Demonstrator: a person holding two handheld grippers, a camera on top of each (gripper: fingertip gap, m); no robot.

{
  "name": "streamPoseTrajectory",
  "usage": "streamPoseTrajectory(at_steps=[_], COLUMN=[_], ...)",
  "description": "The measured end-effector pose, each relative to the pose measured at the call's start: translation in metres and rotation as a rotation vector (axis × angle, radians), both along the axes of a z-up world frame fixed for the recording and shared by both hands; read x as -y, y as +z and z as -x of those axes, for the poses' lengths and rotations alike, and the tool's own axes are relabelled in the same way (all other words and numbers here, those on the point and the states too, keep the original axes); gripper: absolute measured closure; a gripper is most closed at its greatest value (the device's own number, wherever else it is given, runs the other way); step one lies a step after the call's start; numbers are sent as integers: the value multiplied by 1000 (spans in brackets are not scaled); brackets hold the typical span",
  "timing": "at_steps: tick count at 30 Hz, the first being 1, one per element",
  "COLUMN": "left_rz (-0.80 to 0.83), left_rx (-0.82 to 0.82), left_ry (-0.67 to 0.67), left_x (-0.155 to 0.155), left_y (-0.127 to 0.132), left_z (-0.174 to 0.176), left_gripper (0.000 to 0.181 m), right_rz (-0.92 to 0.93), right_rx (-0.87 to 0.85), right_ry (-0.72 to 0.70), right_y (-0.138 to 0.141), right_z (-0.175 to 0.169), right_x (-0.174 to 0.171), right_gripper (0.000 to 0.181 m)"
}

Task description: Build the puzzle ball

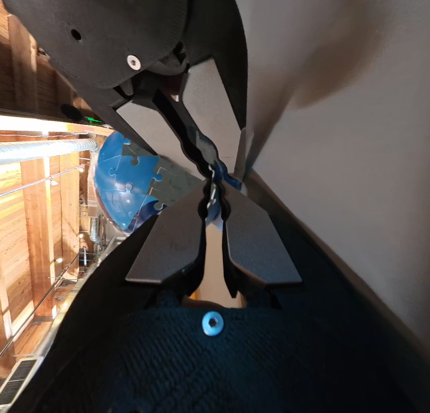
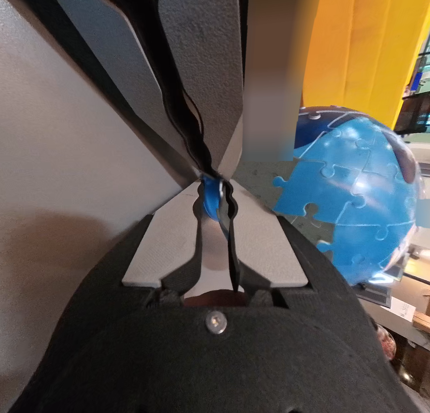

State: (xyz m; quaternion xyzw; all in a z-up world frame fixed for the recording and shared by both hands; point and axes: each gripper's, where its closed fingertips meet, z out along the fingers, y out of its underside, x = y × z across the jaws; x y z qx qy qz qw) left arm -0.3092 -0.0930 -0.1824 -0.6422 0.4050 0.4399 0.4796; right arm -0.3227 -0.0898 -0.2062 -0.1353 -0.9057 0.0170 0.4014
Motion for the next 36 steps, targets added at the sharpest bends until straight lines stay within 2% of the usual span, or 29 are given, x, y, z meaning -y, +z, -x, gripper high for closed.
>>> streamPoseTrajectory(at_steps=[3, 8, 18, 36], left_rz=[-48, -2, -23, -39], left_rx=[-23, -40, -95, -49], left_ry=[-24, -3, -5, -17], left_x=[5, 9, 6, 8], left_y=[8, 1, 4, 4], left_z=[-3, 6, 5, 8], left_gripper=[181, 181, 181, 181], right_rz=[3, 11, -12, -28], right_rx=[-2, 6, -29, -19], right_ry=[-5, -11, -18, -67], right_y=[0, 0, 1, 1], right_z=[0, 0, 3, 6], right_x=[0, 0, 2, 1], right_gripper=[166, 166, 165, 166])
